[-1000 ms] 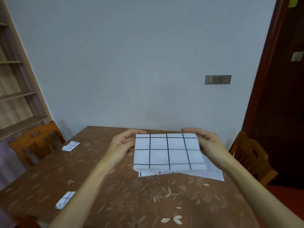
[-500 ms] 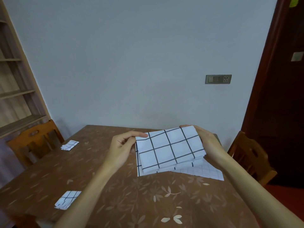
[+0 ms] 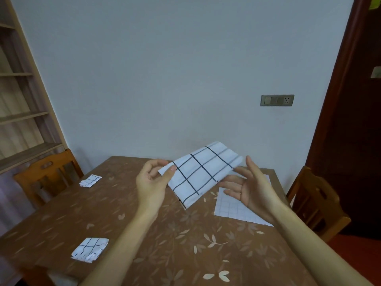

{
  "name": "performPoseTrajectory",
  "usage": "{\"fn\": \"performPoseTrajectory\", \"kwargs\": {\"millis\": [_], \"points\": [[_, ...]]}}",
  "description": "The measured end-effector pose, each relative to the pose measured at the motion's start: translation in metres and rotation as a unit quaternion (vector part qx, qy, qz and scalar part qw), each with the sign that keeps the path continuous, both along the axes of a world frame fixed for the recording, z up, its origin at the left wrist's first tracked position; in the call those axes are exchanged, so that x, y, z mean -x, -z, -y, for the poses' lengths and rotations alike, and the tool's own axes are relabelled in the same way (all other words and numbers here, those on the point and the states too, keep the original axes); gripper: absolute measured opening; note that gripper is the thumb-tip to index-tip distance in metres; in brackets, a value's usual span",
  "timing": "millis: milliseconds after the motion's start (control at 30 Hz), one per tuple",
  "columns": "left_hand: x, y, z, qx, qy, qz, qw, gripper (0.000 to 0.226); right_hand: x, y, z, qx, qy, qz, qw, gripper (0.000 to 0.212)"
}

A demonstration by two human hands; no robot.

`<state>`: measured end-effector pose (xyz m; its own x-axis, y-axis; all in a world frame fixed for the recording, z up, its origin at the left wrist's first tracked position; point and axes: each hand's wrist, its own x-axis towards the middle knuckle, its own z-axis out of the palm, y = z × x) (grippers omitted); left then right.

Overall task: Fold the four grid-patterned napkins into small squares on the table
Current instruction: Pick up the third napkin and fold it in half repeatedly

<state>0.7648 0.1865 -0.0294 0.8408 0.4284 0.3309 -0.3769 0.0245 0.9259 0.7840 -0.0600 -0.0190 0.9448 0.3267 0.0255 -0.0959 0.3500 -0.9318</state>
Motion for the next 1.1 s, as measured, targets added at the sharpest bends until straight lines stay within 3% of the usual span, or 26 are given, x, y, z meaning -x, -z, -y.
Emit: {"fn": "performPoseTrajectory", "kwargs": {"millis": [67,133,267,400,467,567,833,1100], "points": [[0.000,0.003,0.009,0.033,-0.011,0.008,0.999,0.019,0.005,0.009,-0.008,0.050,-0.033,0.028,0.998,0.065],[0.003,0.006,0.019,0.027,0.006,-0.001,1.000,0.025,0.012,0.014,-0.021,0.086,-0.036,0.057,0.994,0.050],[0.010,0.004,0.023,-0.020,0.110,-0.086,0.990,0.042,0.016,0.010,-0.031,0.105,0.035,0.059,0.992,0.029],[0.016,-0.004,0.011,0.011,0.315,-0.205,0.927,0.039,0.019,0.000,-0.018,0.170,-0.016,0.095,0.981,0.022],[0.019,-0.003,0.013,0.012,0.349,-0.241,0.905,0.039,0.022,-0.002,-0.014,0.204,-0.052,0.102,0.972,0.022],[0.019,0.006,0.018,-0.040,0.334,-0.231,0.913,0.037,0.024,0.002,-0.014,0.222,-0.069,0.106,0.967,0.024],[0.023,0.007,0.019,-0.074,0.238,-0.167,0.954,0.023,0.016,0.014,-0.002,0.192,-0.025,0.099,0.976,0.026],[0.026,0.013,0.018,-0.079,0.239,-0.144,0.957,0.021,0.015,0.024,0.004,0.150,-0.015,0.095,0.984,0.026]]}}
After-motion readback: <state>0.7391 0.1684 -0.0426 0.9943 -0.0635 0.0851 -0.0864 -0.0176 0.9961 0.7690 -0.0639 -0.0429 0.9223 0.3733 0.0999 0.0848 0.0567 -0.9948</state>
